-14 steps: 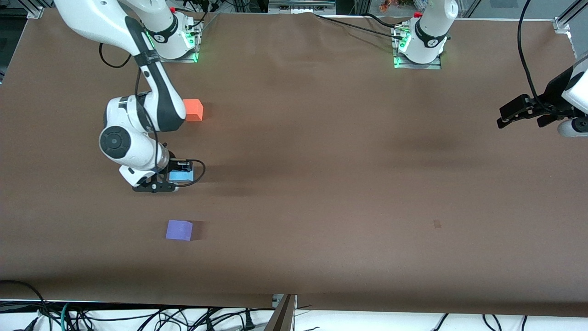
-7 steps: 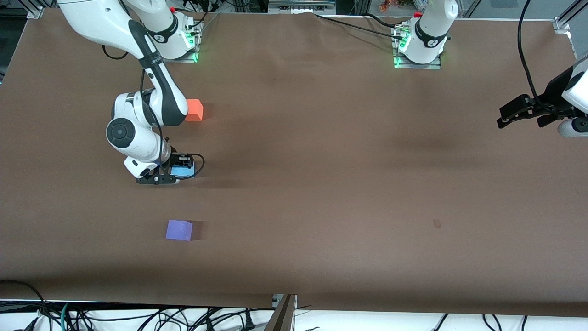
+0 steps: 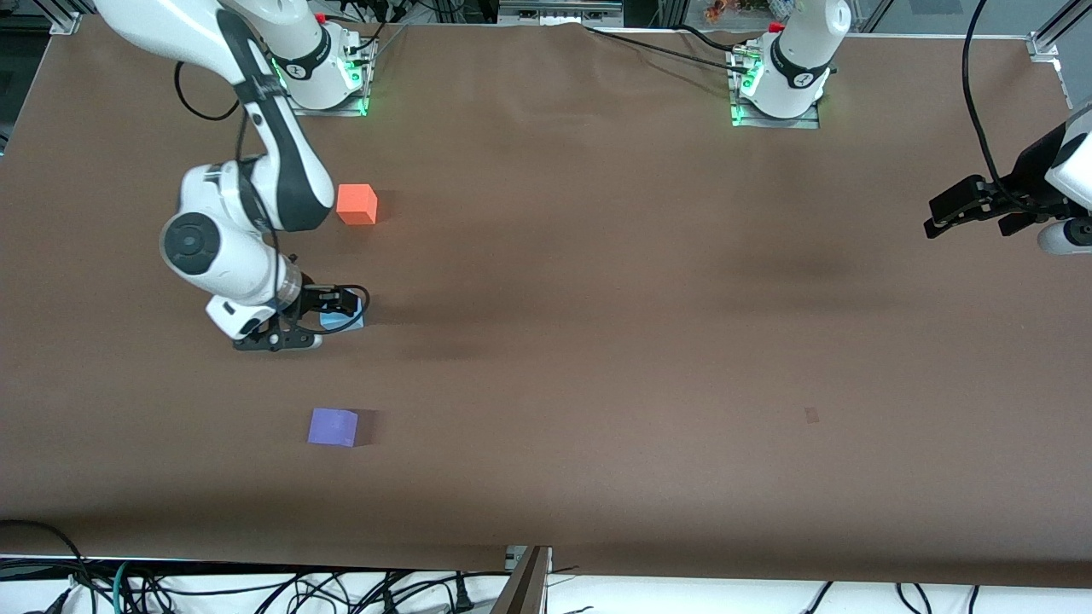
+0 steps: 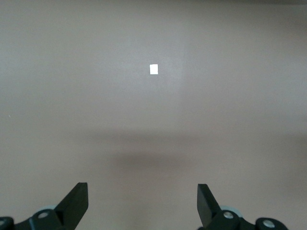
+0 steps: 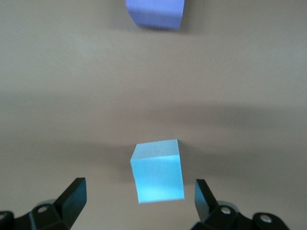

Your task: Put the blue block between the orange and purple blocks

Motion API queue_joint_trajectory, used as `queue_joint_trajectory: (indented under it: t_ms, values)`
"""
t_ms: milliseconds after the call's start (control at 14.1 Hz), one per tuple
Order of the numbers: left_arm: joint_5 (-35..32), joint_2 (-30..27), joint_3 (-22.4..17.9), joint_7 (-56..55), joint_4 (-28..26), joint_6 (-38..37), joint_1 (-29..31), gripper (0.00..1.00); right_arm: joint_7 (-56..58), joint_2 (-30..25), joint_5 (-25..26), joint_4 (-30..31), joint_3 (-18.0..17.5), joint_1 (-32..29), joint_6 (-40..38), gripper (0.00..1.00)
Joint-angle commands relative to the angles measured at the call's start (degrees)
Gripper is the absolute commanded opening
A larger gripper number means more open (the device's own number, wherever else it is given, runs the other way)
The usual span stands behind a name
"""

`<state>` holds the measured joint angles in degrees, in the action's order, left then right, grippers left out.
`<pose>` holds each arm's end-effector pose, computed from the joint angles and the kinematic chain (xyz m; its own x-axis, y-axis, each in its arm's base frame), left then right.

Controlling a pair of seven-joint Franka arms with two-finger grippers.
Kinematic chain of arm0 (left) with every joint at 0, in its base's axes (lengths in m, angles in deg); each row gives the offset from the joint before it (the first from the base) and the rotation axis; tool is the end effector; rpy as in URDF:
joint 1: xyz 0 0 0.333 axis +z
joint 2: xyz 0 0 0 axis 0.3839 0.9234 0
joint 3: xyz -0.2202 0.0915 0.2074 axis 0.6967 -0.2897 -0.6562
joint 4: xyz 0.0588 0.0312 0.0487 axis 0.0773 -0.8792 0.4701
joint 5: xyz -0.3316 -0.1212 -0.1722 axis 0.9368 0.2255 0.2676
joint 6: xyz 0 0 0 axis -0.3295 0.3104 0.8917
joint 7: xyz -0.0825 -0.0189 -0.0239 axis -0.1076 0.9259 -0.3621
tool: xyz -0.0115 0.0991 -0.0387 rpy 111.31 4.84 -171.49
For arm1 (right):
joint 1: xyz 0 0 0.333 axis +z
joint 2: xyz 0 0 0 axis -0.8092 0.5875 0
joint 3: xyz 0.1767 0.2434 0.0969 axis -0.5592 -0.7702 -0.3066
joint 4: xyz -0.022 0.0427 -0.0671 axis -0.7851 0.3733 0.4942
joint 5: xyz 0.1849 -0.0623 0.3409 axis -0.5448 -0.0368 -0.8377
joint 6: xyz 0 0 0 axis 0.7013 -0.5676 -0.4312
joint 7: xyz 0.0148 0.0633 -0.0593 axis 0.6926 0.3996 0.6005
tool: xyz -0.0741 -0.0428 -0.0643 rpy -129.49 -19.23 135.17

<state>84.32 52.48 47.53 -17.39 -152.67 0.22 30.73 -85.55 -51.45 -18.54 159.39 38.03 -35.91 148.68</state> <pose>0.5723 -0.0079 0.6148 0.9963 0.0837 -0.0179 0.0842 -0.9960 0.0298 0.6136 0.1325 0.3274 0.9943 0.0805 -0.0705 0.0781 -0.9963 -0.0365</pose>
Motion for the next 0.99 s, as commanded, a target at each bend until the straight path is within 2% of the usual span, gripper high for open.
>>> queue_joint_trajectory:
  t_ms: [0,142,354,566,708,920]
  values:
    - [-1.3,0.5,0.1,0.2,1.3,-1.1,0.0,1.0,9.1,0.0,-0.6,-10.1,4.3,-0.4,-12.1,1.0]
    - [-1.3,0.5,0.1,0.3,1.3,-1.1,0.0,1.0,14.0,0.0,-0.6,-15.7,7.2,-0.4,-19.1,1.0]
    - [-1.3,0.5,0.1,0.4,1.3,-1.1,0.1,1.0,14.1,0.0,-0.7,-22.6,11.3,-0.4,-29.5,1.0]
    - [-1.3,0.5,0.1,0.4,1.3,-1.1,0.2,1.0,13.0,-2.2,-0.9,-25.3,14.0,-0.3,-37.9,1.0]
    - [-1.3,0.5,0.1,0.4,1.3,-1.1,0.2,1.0,13.1,-4.2,-1.0,-25.5,14.0,-0.4,-38.9,1.0]
    - [-1.3,0.5,0.1,0.4,1.3,-1.1,0.2,1.0,13.6,-8.2,1.3,-24.6,10.8,-2.6,-39.1,1.0]
